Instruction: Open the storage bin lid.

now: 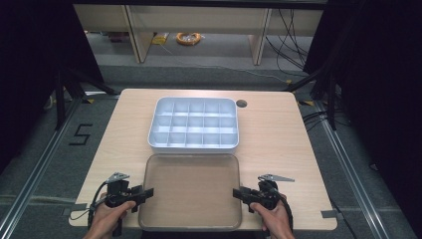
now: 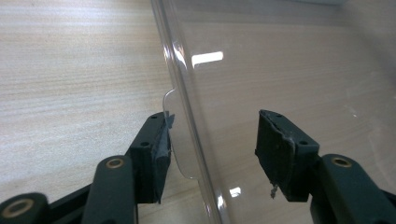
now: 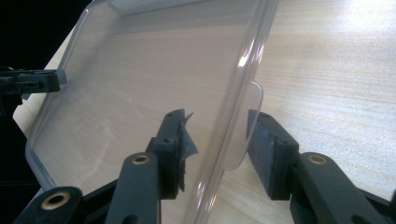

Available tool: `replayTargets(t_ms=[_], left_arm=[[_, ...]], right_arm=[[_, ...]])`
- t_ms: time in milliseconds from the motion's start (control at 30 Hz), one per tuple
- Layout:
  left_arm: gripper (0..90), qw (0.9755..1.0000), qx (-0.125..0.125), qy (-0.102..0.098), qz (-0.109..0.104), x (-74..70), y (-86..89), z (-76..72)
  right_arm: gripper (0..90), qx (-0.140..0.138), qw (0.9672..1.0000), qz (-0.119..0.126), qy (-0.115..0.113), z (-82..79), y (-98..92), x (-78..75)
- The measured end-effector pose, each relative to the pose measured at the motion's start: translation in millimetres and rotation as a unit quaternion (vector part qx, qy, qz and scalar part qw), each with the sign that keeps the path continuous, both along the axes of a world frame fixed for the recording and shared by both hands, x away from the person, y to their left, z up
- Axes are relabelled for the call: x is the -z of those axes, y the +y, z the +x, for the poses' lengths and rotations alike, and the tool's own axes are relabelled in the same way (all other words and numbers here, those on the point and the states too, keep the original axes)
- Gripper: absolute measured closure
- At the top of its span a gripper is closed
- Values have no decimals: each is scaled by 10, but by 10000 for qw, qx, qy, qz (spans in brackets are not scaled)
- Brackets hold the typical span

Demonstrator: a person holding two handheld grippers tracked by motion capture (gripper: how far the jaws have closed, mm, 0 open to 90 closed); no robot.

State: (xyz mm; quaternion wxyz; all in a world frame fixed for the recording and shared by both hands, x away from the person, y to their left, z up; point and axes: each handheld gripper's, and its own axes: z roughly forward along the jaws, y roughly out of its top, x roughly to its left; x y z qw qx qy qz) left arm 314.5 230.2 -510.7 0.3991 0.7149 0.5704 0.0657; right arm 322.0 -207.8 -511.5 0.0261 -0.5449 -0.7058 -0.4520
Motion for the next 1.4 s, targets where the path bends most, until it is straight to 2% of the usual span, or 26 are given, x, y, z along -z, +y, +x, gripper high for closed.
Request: replayTargets(t_ms=[33,67,100,200,267,300,433,467,500,533,567,633,667,733,800,867,900,967,1000,1033,1067,1100,1200,1233,1333,1400], left_arm=[[441,10000,-45,-4,1,8,-5,3],[440,10000,-27,-7,8,7,-7,2],[439,9999,82,15,116,0,9,-1],[434,9999,100,28,122,18,6,13],[436,9998,5,-42,169,20,-18,11],[435,9994,160,0,299,8,4,6],[424,9994,106,-28,323,9,0,8],[406,9996,58,-17,262,10,-6,11],[382,9996,8,-21,277,5,2,9],[369,9995,71,-157,257,14,16,26],[351,9997,-128,-40,187,0,5,8],[339,9996,-104,-66,260,-19,34,2],[339,9996,-174,-77,206,-30,38,-2],[335,9996,-127,-114,204,-44,52,-4],[334,9997,-116,-144,156,-58,49,-8],[333,9996,-196,-218,23,-61,21,-14],[331,9997,-26,-185,182,-76,51,-18],[329,9996,-108,-254,91,-78,28,-24],[328,9996,-2,-237,160,-89,45,-28],[324,9996,-21,-266,115,-93,37,-31],[315,9992,-74,-381,-36,-84,18,-27],[312,9992,-72,-399,-32,-86,20,-29],[300,9989,-39,-474,-34,-102,15,-41],[294,9987,1,-506,-63,-105,18,-45],[261,9985,45,-546,-54,-108,21,-53],[248,9985,183,-516,55,-124,45,-68]], right_arm=[[581,8,10000,-30,53,7,4,4],[581,-34,9999,-100,-74,27,-12,21],[581,-40,9999,-87,-96,30,-13,28],[572,-68,9999,-88,-108,35,-17,32],[567,-52,9999,-107,-58,43,-8,47],[563,-38,10000,-87,-31,45,-8,50],[528,47,9996,-271,-109,57,-20,35],[545,118,9999,-116,23,42,-24,13],[542,172,9998,-56,27,52,-29,7],[527,117,9997,-126,-170,76,-59,9],[522,148,9997,-111,-167,74,-65,-5],[522,154,9996,-71,-231,81,-71,-7],[522,138,9994,-84,-307,83,-79,-3],[521,121,9996,13,-269,76,-68,-27],[515,98,9993,-39,-356,85,-64,-28],[501,51,9991,-49,-407,86,-61,-43],[491,52,9990,-45,-436,86,-61,-51],[468,41,9986,-22,-522,91,-63,-67],[458,-11,9984,-28,-561,92,-71,-75],[443,40,9982,-25,-597,95,-61,-82],[428,79,9984,-5,-560,84,-57,-102],[406,-28,9980,-4,-628,85,-70,-114],[373,16,9973,27,-733,75,-61,-138],[358,49,9975,43,-700,61,-48,-155],[316,-62,9954,-12,-956,69,-54,-178],[295,-108,9948,3,-1014,57,-42,-187]])
